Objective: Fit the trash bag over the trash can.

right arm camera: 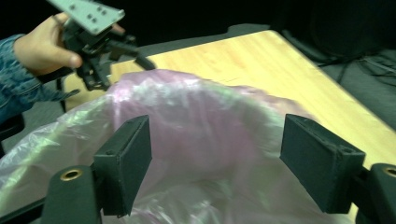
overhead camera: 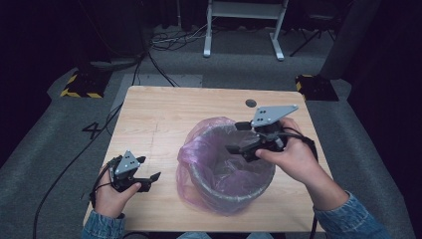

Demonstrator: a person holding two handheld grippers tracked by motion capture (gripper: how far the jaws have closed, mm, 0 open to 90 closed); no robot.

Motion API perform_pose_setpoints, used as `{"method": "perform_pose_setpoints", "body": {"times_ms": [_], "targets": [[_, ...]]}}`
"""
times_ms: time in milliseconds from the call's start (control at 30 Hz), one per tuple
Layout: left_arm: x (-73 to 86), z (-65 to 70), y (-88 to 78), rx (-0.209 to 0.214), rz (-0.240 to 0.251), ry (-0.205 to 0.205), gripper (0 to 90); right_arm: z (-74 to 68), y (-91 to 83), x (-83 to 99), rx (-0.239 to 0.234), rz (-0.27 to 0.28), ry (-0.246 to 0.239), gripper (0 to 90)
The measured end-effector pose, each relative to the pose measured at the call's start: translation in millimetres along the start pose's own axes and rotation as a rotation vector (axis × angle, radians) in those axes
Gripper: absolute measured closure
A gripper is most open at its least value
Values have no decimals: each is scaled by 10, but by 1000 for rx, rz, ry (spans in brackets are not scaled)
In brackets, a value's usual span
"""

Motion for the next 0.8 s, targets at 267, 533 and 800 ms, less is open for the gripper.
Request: {"method": "perform_pose_setpoints", "body": {"times_ms": [267, 533, 800], "targets": [[6, -58, -74, -57, -4, -35, 252, 259, -391, 122, 108, 24, 58, 254], [28, -40, -50, -58, -32, -30, 250, 468, -723, 372, 213, 18, 115, 253], [69, 0, -62, -53, -57, -23, 247, 647, -941, 712, 286, -7, 182, 253]]}}
Point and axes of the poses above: each handheld gripper's, and its own axes: y roughly forward along the jaws, x roughly out of its underside, z roughly to its right, the point moved 6 cm from there along y, roughly forward along the jaws, and after that the axes turned 1 degree about -z, right-handed, at the moved point
